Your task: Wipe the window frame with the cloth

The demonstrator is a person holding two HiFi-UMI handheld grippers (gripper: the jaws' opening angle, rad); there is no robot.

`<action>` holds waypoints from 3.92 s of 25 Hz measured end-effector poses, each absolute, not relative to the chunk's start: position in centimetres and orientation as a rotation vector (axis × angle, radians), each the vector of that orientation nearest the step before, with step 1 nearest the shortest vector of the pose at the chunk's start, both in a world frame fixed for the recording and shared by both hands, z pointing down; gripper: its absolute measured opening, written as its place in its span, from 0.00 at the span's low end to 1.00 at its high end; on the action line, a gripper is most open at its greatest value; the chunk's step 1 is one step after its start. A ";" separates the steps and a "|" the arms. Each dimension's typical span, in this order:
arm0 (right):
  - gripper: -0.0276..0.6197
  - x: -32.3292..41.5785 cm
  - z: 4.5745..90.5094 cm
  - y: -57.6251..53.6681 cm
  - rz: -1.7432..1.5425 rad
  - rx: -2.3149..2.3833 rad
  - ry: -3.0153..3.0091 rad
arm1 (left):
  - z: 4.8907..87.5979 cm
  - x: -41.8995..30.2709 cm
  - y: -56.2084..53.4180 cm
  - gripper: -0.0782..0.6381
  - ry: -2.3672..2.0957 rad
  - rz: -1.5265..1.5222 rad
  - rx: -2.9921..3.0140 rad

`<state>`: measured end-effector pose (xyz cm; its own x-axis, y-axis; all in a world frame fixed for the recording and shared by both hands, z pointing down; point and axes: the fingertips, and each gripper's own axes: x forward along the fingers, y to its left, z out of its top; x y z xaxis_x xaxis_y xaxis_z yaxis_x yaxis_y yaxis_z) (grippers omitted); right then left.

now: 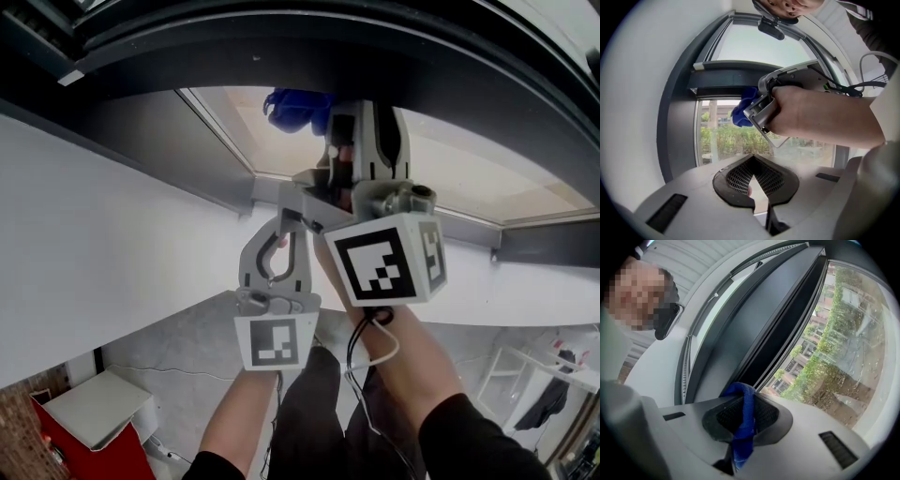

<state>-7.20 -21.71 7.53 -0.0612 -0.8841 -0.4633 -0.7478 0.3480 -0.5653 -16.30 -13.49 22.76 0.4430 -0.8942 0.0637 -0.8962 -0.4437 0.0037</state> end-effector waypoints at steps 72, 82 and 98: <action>0.08 10.5 7.3 -15.1 -0.137 -1.590 1.732 | 23.3 0.4 -9.5 0.12 -1.398 0.114 2.762; 0.08 13.5 7.7 -14.3 -0.136 -1.606 1.701 | 23.9 2.9 -9.3 0.12 -1.366 0.118 2.771; 0.08 18.4 7.8 -12.4 -0.125 -1.651 1.614 | 24.3 6.5 -8.3 0.12 -1.292 0.159 2.811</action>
<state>18.43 -12.45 7.80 0.1785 -0.8752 -0.4497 -0.7952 0.1408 -0.5898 6.46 -8.31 24.26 0.6468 -0.7545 0.1113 -0.7590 -0.6511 -0.0032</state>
